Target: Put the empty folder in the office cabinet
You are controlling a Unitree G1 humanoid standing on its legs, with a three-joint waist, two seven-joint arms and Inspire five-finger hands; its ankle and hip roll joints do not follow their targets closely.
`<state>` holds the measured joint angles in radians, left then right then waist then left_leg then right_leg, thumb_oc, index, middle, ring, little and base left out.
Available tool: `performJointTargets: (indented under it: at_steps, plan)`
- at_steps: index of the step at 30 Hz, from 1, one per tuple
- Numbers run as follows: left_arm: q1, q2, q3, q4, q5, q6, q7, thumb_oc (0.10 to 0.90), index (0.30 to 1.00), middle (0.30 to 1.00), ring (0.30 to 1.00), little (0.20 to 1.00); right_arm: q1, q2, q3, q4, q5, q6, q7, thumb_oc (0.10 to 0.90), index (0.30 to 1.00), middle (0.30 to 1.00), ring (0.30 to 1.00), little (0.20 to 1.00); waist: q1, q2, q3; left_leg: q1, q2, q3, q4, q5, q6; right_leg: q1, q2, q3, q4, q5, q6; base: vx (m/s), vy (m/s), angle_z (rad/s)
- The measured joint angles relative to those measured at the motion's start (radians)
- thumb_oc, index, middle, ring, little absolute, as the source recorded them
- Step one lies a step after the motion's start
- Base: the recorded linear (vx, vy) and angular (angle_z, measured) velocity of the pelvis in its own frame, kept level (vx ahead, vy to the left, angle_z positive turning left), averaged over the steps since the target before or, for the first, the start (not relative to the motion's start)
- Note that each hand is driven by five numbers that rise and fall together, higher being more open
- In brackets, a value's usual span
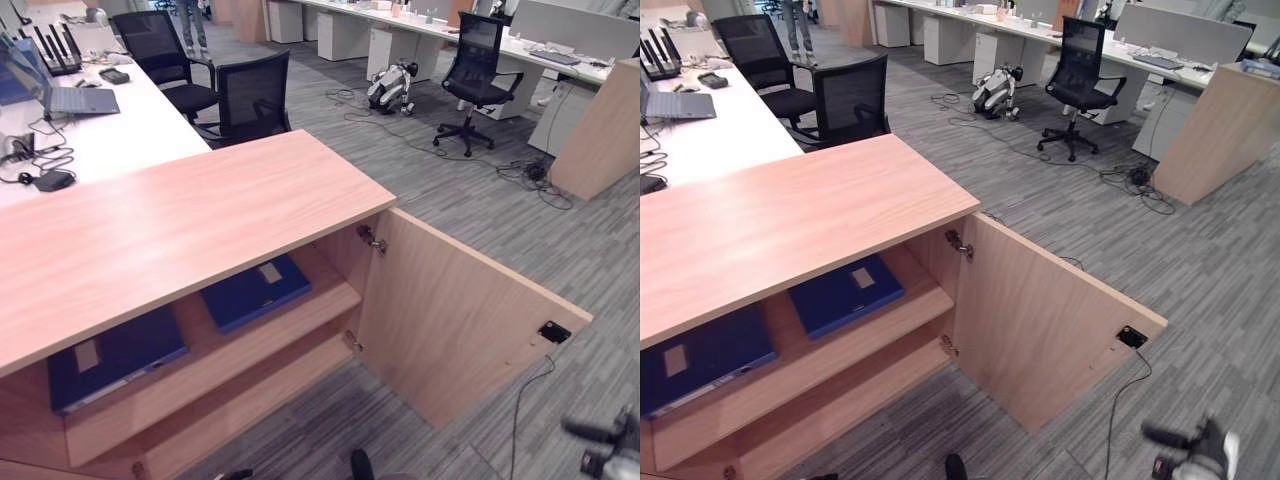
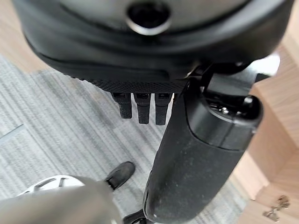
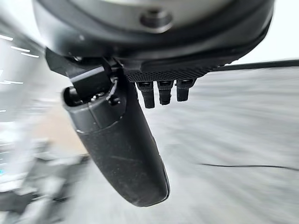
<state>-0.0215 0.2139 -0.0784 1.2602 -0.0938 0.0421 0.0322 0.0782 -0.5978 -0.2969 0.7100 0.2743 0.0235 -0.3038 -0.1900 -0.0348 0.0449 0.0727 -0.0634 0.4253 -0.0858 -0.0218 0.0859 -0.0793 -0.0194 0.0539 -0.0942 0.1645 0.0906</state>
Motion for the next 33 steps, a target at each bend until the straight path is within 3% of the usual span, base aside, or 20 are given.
performJointTargets:
  at_steps: [5,13,20,25,26,30,32,33]
  plan:
    - [0.010,-0.001,0.001,-0.013,0.000,0.002,0.000,0.800,0.900,0.900,0.900,0.900,-0.025,-0.014,0.026,-0.138,-0.071,-0.009,-0.011,0.800,0.900,0.900,0.900,0.900,0.027,0.017,0.005,-0.002,0.001,-0.030,0.000,0.005,-0.006,0.006,-0.002,-0.025,0.000,-0.005,-0.008,0.01,-0.021,0.16]
    - [0.032,-0.003,0.006,0.017,0.004,0.004,-0.001,0.800,0.900,0.900,0.900,0.900,0.012,-0.021,0.133,-0.238,-0.086,0.024,0.051,0.800,0.900,0.900,0.900,0.900,-0.003,0.022,0.024,-0.001,0.005,-0.040,0.000,0.007,-0.009,0.015,0.000,-0.035,0.000,-0.007,-0.010,0.01,-0.017,0.02]
    - [0.034,-0.017,0.043,0.027,0.013,0.003,-0.001,0.800,0.900,0.900,0.900,0.900,0.089,-0.012,0.195,-0.357,0.035,0.034,0.118,0.800,0.900,0.900,0.900,0.900,-0.004,0.031,0.024,-0.005,0.008,-0.053,0.000,0.005,-0.006,0.010,0.007,-0.034,0.000,-0.009,-0.015,0.00,-0.004,-0.06]
    - [0.036,-0.029,0.077,0.029,0.022,0.003,-0.001,0.800,0.900,0.900,0.900,0.900,0.159,-0.005,0.257,-0.516,0.072,0.042,0.148,0.800,0.900,0.900,0.900,0.900,-0.004,0.033,0.024,-0.023,0.001,-0.112,0.000,0.006,-0.007,-0.013,0.020,-0.035,0.005,-0.008,-0.013,0.00,0.001,-0.47]
    - [0.033,-0.037,0.078,0.029,0.023,0.002,-0.003,0.800,0.900,0.900,0.900,0.900,0.199,-0.010,0.323,-0.608,0.071,0.043,0.203,0.800,0.900,0.900,0.900,0.900,-0.009,0.032,0.024,-0.020,-0.002,-0.161,0.000,0.006,-0.007,-0.016,0.035,-0.036,0.008,-0.008,-0.011,-0.01,0.009,-0.63]
    - [0.016,-0.048,0.072,0.029,0.027,0.001,-0.001,0.800,0.900,0.900,0.900,0.900,0.192,-0.053,0.466,-0.704,0.038,0.052,0.235,0.800,0.900,0.900,0.900,0.900,-0.018,0.022,0.023,-0.028,0.009,-0.215,0.000,0.005,-0.007,-0.031,0.063,-0.036,0.016,-0.022,0.013,-0.01,0.004,-0.50]
    - [0.001,-0.046,0.072,0.023,0.027,-0.002,0.001,0.800,0.900,0.900,0.900,0.900,0.174,-0.078,0.538,-0.754,0.005,0.054,0.257,0.800,0.900,0.900,0.900,0.900,-0.008,0.008,0.020,-0.055,0.018,-0.233,0.000,0.006,-0.007,-0.095,0.077,-0.037,0.097,-0.059,0.007,0.00,0.006,-0.30]
    - [-0.017,-0.041,0.072,0.023,0.027,-0.001,0.001,0.800,0.900,0.900,0.900,0.900,0.154,-0.098,0.582,-0.775,-0.014,0.055,0.286,0.800,0.900,0.900,0.900,0.900,-0.001,-0.016,0.019,-0.059,0.009,-0.241,0.000,0.008,-0.013,-0.099,0.073,-0.067,0.078,-0.076,0.033,0.00,0.004,-0.30]
